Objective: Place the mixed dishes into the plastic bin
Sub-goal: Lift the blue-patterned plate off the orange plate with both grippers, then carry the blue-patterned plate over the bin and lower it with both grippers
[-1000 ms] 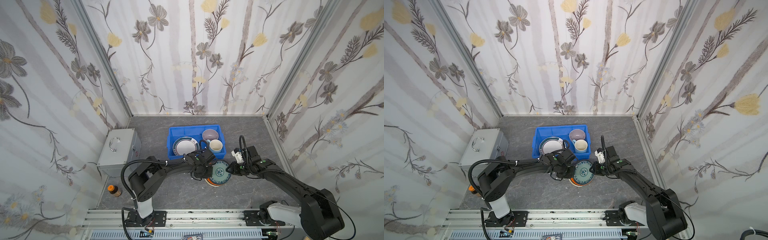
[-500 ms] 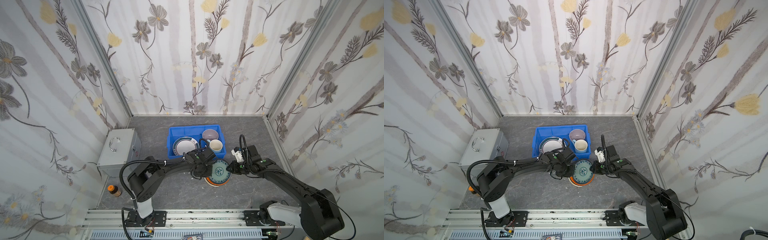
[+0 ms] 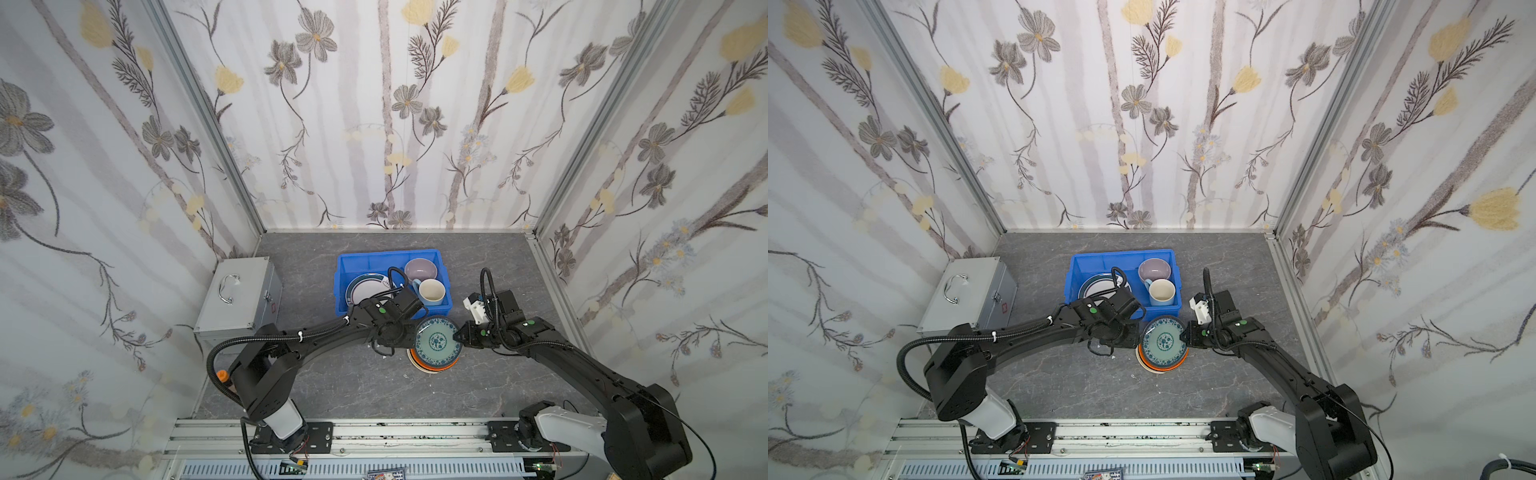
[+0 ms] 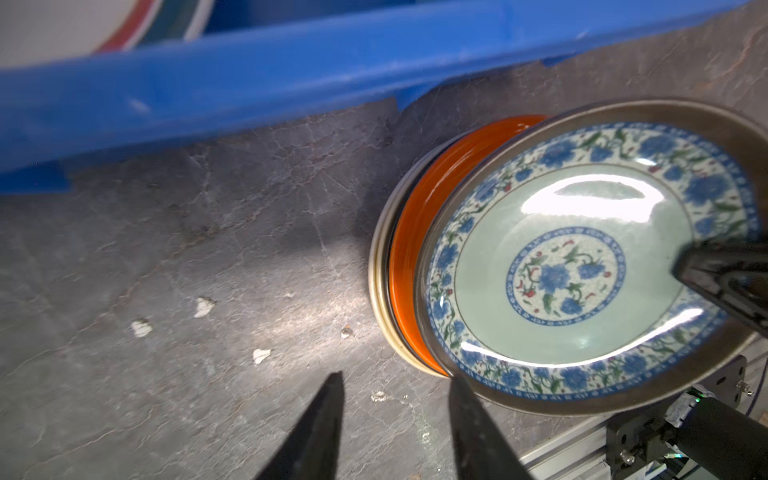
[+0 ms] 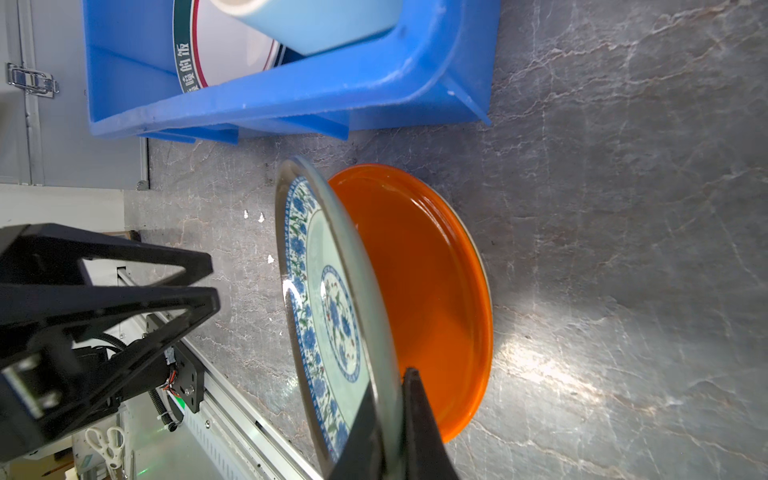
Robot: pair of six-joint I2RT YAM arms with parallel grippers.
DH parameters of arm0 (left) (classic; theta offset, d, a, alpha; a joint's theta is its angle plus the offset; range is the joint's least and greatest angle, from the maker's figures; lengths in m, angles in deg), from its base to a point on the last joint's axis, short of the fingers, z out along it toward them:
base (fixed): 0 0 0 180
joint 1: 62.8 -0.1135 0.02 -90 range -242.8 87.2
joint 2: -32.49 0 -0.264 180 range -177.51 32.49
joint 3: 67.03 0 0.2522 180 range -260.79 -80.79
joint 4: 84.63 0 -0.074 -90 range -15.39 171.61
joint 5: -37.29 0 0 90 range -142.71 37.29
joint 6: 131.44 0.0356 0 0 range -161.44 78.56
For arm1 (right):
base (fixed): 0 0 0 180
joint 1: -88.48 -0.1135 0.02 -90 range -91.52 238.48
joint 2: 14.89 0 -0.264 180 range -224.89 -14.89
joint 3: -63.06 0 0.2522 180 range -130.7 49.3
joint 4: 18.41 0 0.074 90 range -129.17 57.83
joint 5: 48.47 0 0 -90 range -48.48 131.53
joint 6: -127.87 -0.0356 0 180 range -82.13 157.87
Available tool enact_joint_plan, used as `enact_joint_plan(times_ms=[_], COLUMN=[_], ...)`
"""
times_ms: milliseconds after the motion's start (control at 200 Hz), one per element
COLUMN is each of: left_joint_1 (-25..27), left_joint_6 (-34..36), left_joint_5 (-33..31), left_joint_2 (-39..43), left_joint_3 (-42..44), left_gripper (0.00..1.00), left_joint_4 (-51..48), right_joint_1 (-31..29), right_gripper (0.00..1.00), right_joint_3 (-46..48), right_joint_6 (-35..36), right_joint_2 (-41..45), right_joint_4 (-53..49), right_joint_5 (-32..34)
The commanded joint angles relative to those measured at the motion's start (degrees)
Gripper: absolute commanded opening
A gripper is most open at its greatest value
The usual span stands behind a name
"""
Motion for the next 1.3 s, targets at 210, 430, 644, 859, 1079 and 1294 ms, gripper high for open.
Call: enact_joint_plan(times_ms=[210, 430, 644, 859, 1079, 1294], left_joint_1=[-6.6, -16.7, -21.1, -27.1, -31.5, -34.0], left_joint_6=[1.5, 3.4, 7.0, 8.8, 9.7, 11.3], left_joint_5=[-7.2, -5.5, -4.3, -0.2, 3.8, 6.7], left_joint_2=[16.1, 26.4, 25.8, 23.4, 19.5, 15.2], left_joint_3=[-1.4, -1.8, -5.6, -6.8, -8.0, -8.8], left_gripper=[1.0, 1.0, 1.0, 1.0, 1.0, 1.0], left_joint_4=[-12.0, -15.5, -17.4, -14.0, -9.6, -8.3], right_joint_1=[-0.1, -0.4, -3.0, -6.8, -9.7, -11.0], right_gripper=[0.1, 0.1, 0.1, 0.11, 0.1, 0.1], right_joint_3=[-8.2, -18.0, -30.7, -49.2, -69.4, -77.5], right_joint_6=[-0.5, -2.5, -3.0, -1.0, 0.3, 0.5], right_joint_2=[3.1, -0.8, -12.1, -30.1, -49.3, -59.8], right_joint_4=[-4.7, -5.4, -4.3, -7.4, -12.8, -14.8], right_joint_5=[-3.8, -5.0, -4.7, -2.6, -2.3, -2.1])
